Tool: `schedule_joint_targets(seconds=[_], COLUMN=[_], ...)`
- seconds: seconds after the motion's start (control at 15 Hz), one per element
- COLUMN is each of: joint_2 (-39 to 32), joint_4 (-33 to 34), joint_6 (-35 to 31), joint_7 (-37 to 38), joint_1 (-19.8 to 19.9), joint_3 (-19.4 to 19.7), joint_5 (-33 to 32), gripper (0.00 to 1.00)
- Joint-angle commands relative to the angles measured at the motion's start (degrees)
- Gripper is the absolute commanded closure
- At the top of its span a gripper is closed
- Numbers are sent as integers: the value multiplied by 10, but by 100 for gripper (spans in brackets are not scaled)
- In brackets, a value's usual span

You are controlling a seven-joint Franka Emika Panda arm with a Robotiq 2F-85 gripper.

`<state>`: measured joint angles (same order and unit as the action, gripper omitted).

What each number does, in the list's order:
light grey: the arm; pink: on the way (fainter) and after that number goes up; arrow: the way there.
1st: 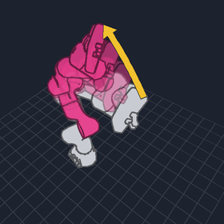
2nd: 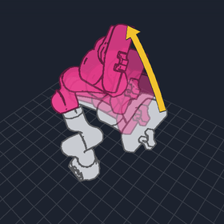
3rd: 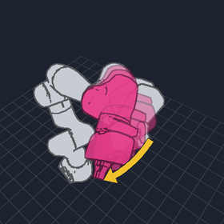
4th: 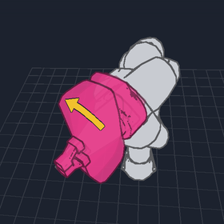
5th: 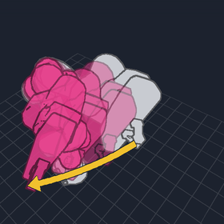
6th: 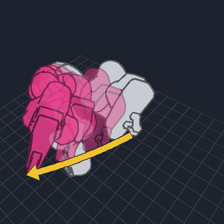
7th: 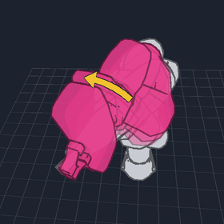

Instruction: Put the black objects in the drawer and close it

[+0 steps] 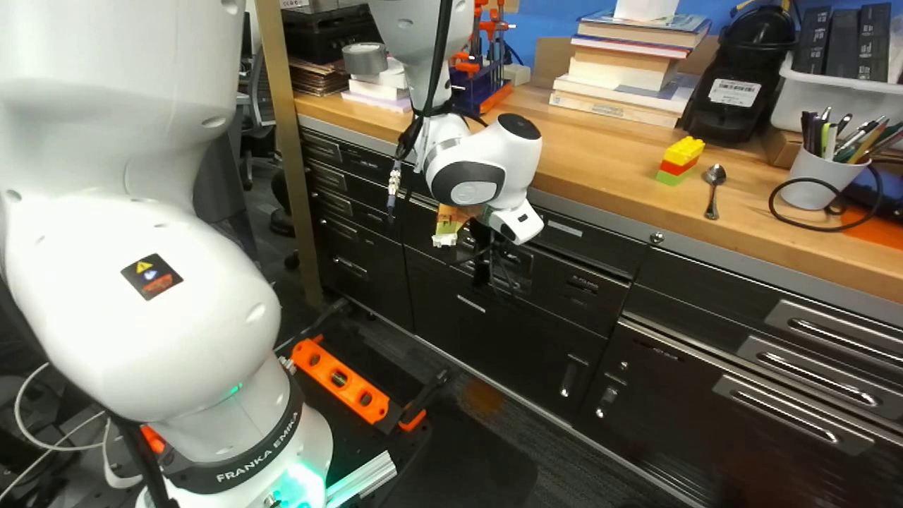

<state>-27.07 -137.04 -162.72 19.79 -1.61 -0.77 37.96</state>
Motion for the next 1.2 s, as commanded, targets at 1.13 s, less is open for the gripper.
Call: schedule_joint_targets(seconds=[1.13], joint_2=[301], joint_4=[-231], joint_6=[71], joint_7=[-5], joint_1=[-10], joint_3=[96], joint_5=[-388], gripper=[0])
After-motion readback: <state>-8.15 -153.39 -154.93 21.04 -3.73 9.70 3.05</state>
